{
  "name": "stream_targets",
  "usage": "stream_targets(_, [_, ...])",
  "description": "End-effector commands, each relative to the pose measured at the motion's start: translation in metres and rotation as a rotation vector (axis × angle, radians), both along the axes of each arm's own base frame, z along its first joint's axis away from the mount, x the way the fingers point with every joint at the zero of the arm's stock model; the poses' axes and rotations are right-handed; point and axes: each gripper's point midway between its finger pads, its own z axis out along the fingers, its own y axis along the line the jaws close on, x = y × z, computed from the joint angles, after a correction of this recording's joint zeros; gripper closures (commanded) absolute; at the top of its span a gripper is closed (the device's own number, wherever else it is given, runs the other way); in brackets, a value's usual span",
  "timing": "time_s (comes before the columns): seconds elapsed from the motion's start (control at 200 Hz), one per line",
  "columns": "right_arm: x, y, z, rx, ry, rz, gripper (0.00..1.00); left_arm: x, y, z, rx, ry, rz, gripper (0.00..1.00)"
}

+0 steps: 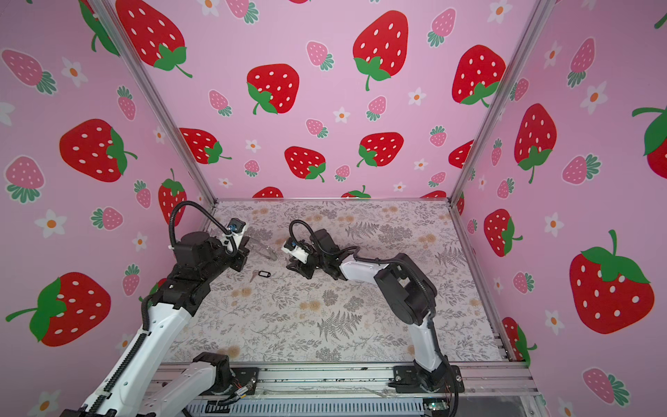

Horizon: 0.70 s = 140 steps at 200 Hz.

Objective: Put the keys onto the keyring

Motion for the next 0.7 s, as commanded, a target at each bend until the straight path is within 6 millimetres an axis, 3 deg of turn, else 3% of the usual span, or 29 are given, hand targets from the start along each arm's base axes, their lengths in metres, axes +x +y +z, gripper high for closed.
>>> stream_targets(0.0, [0.007, 0.026, -0.018, -0.056, 0.059, -0.065, 0.67, 0.006, 0.021, 0.032, -0.026, -0.053, 0.127, 1.00])
stream_targets(0.145, [0.004, 0.055, -0.033, -0.056, 0.091, -0.035, 0.65, 0.009, 0.052, 0.035, -0.026, -0.004, 0.311, 1.00])
stream_targets(0.245, [0.002, 0.073, -0.045, -0.096, 0.035, -0.035, 0.62, 0.008, 0.059, 0.037, -0.027, -0.008, 0.350, 1.00])
stream_targets(0.485, [0.000, 0.109, -0.068, -0.144, 0.014, -0.057, 0.62, 0.004, 0.055, 0.037, -0.060, -0.003, 0.330, 1.00])
stream_targets(0.695, [-0.013, 0.117, -0.097, -0.240, 0.009, -0.039, 0.62, -0.005, 0.053, 0.033, -0.056, 0.005, 0.310, 1.00])
